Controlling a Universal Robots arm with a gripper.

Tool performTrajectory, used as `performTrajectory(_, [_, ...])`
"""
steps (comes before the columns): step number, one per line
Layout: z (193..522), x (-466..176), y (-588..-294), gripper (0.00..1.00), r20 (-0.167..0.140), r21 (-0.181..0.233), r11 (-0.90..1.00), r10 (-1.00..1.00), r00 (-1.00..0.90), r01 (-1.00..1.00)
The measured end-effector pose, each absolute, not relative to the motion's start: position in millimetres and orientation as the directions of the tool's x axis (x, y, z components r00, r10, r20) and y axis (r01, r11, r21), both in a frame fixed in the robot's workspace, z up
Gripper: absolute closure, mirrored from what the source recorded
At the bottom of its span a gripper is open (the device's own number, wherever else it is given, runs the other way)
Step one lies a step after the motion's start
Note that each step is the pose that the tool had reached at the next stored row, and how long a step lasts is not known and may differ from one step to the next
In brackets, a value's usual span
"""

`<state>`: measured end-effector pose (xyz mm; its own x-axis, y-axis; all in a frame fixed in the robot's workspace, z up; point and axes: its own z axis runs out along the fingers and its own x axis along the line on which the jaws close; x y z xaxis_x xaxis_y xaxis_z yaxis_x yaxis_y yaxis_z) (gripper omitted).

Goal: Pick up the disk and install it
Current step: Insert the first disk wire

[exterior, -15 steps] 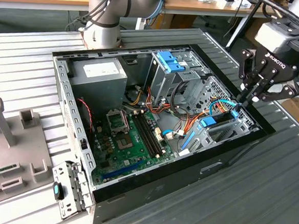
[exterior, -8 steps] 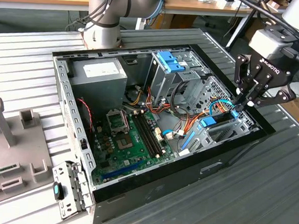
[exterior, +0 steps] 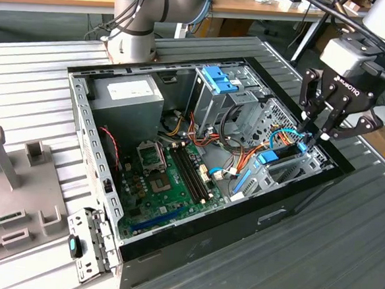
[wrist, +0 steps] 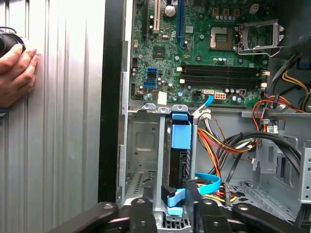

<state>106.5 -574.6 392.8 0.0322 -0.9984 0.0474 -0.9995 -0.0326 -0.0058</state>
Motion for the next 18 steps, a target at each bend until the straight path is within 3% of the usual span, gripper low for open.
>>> performTrajectory(2, [392.7,106.5,-574.6,0.49,0.047,-0.006,-0.033,-0.998,0.032,-0.999])
performTrajectory(4, [392.8,106.5,-574.6,0.49,0.047,-0.006,-0.033,-0.998,0.032,-0.999])
performTrajectory(6, [392.8,106.5,-574.6,0.57,0.048,-0.006,-0.033,-0.998,0.032,-0.999])
performTrajectory(7, [392.8,106.5,-574.6,0.76,0.048,-0.006,-0.033,-0.998,0.032,-0.999])
performTrajectory(8, [392.8,106.5,-574.6,0.82,0.048,-0.006,-0.033,-0.998,0.032,-0.999])
performTrajectory(15, [392.8,106.5,-574.6,0.84,0.048,-0.006,-0.033,-0.998,0.032,-0.999])
performTrajectory(16, [392.7,106.4,-574.6,0.84,0.043,-0.006,-0.033,-0.999,0.032,-0.999])
performTrajectory(18, [392.8,106.4,-574.8,0.84,0.003,-0.007,-0.032,-0.999,0.032,-0.999])
